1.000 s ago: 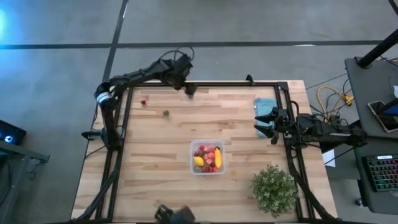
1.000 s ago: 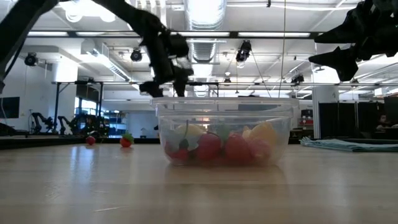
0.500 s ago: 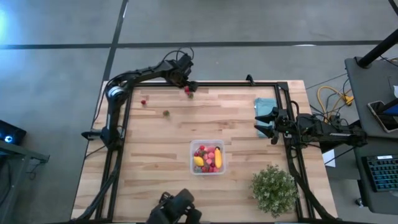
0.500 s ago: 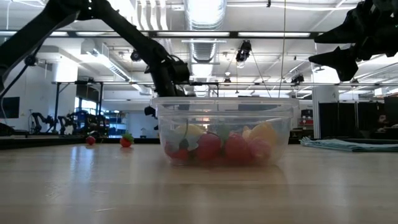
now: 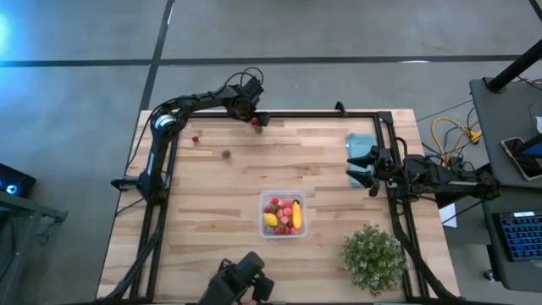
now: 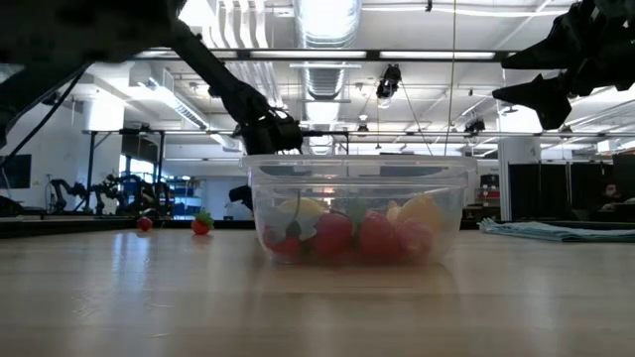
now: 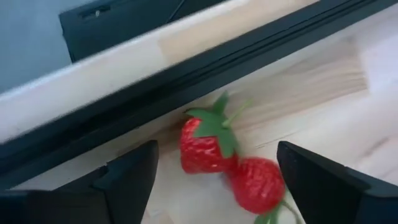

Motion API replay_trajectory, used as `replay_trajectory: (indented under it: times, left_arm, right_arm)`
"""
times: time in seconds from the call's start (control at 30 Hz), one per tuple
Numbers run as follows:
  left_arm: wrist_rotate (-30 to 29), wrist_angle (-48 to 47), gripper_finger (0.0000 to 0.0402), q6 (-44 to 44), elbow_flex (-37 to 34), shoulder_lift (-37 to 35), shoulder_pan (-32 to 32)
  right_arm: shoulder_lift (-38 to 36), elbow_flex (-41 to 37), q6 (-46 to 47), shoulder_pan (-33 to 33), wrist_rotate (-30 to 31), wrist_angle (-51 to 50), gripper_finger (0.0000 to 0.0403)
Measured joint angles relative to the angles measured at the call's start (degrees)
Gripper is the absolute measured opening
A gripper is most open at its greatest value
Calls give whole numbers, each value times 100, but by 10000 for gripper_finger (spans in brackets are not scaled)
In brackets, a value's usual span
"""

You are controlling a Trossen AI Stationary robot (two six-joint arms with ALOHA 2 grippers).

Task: Pick and placing Produce into tupperware
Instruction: Put the red strawberry into the transparent bin

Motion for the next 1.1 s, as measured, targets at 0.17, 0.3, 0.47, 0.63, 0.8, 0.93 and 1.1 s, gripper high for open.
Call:
replay_trajectory:
  times: [0.17,0.3,0.47,0.63,0.8,0.93,1.1]
  left_arm:
    - [-12,13,274,-46,-28,55,23]
    - [-129,39,241,-45,-13,57,31]
    - [-151,103,204,-37,-25,57,52]
    - [-165,112,175,-24,-31,57,54]
    - [-163,111,153,-18,-29,57,53]
    - [-100,111,137,-13,-31,57,55]
    - [451,105,129,252,15,-44,-49]
  right_arm:
    - [0,0,0,1,1,0,251]
    - [0,0,0,1,1,0,253]
    - [0,0,0,0,1,0,249]
    - [0,0,-1,0,0,0,247]
    - [0,0,0,0,1,0,251]
    - [0,0,0,1,1,0,250]
    - [0,0,0,1,1,0,247]
